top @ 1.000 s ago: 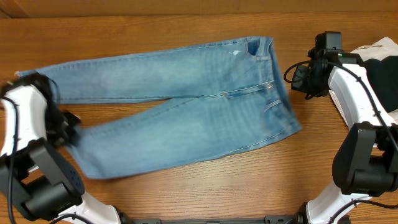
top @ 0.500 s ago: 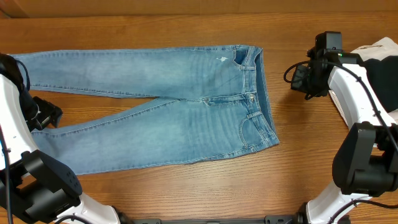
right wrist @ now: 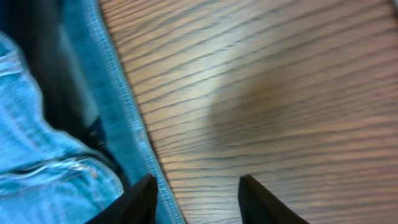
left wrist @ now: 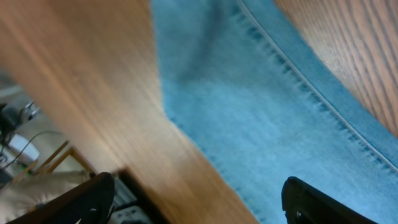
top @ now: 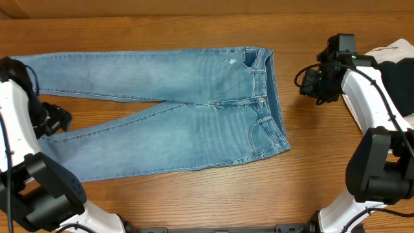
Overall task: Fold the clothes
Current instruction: 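Grasp the waistband with the right gripper and pull it right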
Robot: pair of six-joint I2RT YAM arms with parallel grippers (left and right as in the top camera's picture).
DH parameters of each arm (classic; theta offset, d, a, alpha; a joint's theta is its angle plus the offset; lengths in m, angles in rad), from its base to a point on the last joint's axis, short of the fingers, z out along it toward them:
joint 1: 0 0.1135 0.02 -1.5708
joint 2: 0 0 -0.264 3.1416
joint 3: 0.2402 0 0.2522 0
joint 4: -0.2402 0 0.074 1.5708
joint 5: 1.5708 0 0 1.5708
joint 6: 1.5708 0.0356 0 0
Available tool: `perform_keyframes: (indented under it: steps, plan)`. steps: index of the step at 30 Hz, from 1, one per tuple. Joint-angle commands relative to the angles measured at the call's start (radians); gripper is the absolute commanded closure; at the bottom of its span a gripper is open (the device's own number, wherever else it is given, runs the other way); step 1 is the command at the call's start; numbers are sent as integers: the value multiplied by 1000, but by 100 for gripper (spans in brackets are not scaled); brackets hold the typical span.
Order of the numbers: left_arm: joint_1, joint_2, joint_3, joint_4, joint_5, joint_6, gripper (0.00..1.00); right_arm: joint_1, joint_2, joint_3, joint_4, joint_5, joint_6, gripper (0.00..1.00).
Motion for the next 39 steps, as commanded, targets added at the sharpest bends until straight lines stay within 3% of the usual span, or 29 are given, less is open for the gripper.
perform_keyframes:
  steps: [1,8,14,22,30,31,32,33,35,39]
  plan:
    - [-39,-11,-85,54,68,9,11,1,-29,-47,15,-89,-35,48]
    - [-98,-11,-161,137,102,21,11,39,-28,-141,95,-258,-113,40]
    - [-118,-11,-161,148,102,21,10,140,-26,-183,269,-274,-182,30]
    - [-121,-11,-161,144,102,27,10,217,34,-189,425,-134,-190,30]
    - [-122,-11,-161,144,102,28,11,217,127,-189,526,-131,-191,32]
    - [-122,-11,-161,144,101,28,10,217,138,-189,533,-132,-191,37]
    - [-121,-11,-161,144,102,28,11,217,148,-189,548,-131,-191,61]
    - [-122,-11,-161,144,102,28,11,217,149,-189,562,-122,-191,78]
    - [-121,-11,-161,145,101,30,11,211,142,-176,601,-24,-140,96]
    - [-122,-11,-161,148,101,43,11,162,137,-104,613,158,12,96]
